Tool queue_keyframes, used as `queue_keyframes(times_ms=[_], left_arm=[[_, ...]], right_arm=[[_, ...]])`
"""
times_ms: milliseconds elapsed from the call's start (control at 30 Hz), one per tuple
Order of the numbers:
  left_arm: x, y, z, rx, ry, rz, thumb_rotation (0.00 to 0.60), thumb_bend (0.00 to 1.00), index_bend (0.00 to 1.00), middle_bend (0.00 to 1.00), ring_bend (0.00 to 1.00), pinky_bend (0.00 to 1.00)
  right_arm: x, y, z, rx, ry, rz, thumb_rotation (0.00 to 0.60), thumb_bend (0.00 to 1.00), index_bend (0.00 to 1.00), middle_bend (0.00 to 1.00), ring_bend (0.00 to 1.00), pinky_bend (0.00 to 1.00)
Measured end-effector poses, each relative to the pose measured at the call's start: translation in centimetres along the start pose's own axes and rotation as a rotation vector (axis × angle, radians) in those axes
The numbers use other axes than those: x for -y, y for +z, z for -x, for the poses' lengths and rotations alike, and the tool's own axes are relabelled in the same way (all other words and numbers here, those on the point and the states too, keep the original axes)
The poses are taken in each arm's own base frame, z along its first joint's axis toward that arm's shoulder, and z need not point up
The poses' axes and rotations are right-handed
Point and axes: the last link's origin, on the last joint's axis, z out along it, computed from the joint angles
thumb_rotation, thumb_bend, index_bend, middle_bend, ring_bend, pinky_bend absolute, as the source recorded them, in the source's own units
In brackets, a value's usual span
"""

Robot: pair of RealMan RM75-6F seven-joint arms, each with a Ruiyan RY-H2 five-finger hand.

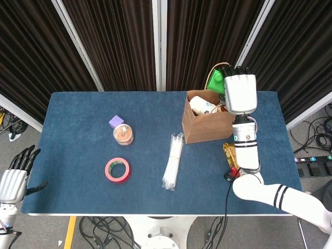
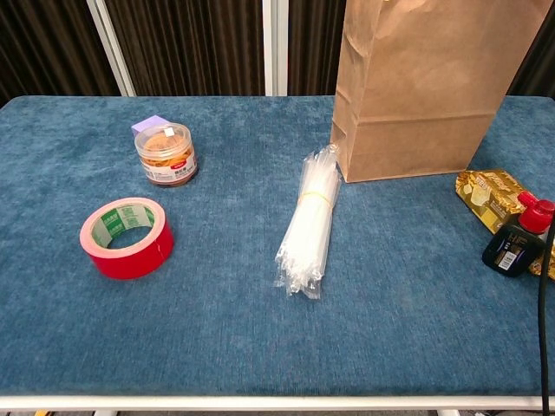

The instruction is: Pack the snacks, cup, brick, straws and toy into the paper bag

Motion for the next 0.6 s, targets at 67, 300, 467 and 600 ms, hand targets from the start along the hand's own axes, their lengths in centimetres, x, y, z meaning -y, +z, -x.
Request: queue_keyframes(times_ms=[67, 300, 467, 600], left_arm=[[-0.1, 0.1, 0.1, 0.001, 0.001, 0.004, 0.600, 0.18, 0.13, 0.11, 0.01, 0.14], [-0.4, 0.3, 0.2, -0.005, 0.008, 0.004, 0.600, 0.18, 0.13, 0.11, 0.01, 0.14], [-0.1, 0.0, 0.1, -0.004, 0.003, -0.002, 0.600, 0.18, 0.13, 0.11, 0.01, 0.14], [-0.1, 0.0, 0.1, -0.007, 0.003, -0.001, 0.600, 0.18, 0.13, 0.11, 0.01, 0.14]], right_arm=[[-0.1, -0.1, 0.3, 0.030, 0.019, 0.004, 0.600, 0.00, 0.48, 0.47, 0.37, 0.40], [0.1, -0.9, 0.7, 0.163, 0.123, 0.001, 0.600, 0.00, 0.38, 0.37, 0.23, 0.26], [-0.1, -1.0, 0.1, 0.178, 0.138, -0.003, 0.600, 0.00, 0.31, 0.32, 0.17, 0.18], [-0.3, -1.1, -0.1, 0.183, 0.141, 0.005, 0.600, 0.00, 0.28, 0.26, 0.10, 0.10]])
